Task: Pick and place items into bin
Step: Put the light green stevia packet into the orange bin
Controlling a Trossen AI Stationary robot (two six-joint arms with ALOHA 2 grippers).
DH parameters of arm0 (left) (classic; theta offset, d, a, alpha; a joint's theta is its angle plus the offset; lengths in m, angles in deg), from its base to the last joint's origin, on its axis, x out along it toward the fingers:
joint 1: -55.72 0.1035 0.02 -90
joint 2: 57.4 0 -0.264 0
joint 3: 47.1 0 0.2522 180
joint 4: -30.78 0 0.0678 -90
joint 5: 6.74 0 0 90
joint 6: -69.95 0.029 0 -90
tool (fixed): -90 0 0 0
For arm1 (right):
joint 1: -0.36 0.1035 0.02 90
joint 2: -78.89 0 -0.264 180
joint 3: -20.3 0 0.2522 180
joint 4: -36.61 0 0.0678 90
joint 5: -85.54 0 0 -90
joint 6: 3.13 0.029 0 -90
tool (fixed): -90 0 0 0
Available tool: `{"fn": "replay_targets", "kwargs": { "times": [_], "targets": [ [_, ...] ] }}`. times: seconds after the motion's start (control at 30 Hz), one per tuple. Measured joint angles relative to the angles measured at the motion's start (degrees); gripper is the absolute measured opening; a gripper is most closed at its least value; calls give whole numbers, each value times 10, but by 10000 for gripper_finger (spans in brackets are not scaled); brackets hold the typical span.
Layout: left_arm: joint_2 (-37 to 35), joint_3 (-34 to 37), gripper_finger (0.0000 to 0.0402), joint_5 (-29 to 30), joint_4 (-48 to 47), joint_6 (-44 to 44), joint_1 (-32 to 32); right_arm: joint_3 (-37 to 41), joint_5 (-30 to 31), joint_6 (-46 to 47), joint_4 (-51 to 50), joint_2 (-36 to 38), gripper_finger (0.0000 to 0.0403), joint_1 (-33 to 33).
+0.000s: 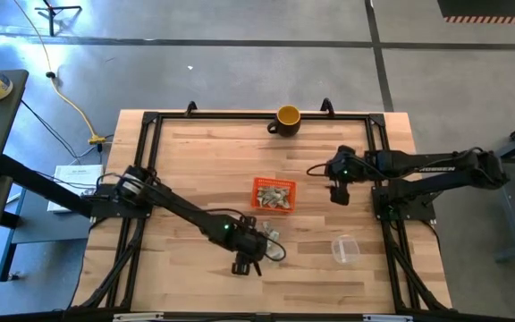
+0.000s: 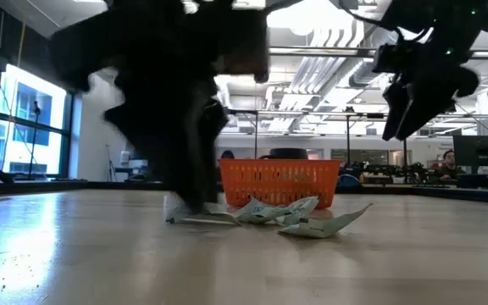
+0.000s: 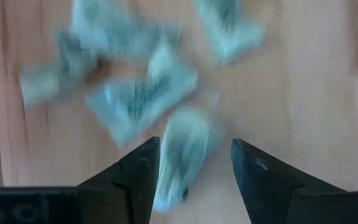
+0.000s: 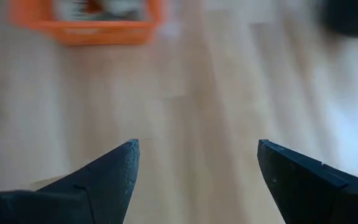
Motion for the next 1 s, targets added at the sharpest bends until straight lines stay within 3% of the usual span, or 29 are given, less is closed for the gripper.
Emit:
{"fn": "replay_targets", "kwargs": {
  "times": [0.27,0.43,0.57,0.73,1.0],
  "targets": [
    [-24,-1,230,13,-62,-89,1,0,-15,-56,41,0,317,93],
    [-51,0,230,-14,-102,-133,-14,0,-34,-30,127,-24,317,146],
    [-96,58,229,-14,-95,-154,-45,-16,-47,36,199,-99,317,201],
    [-173,167,229,11,-20,-224,-85,-109,-16,98,162,-225,317,268],
    [-245,286,229,24,14,-216,-106,-226,23,163,153,-380,317,331]
  ]
}}
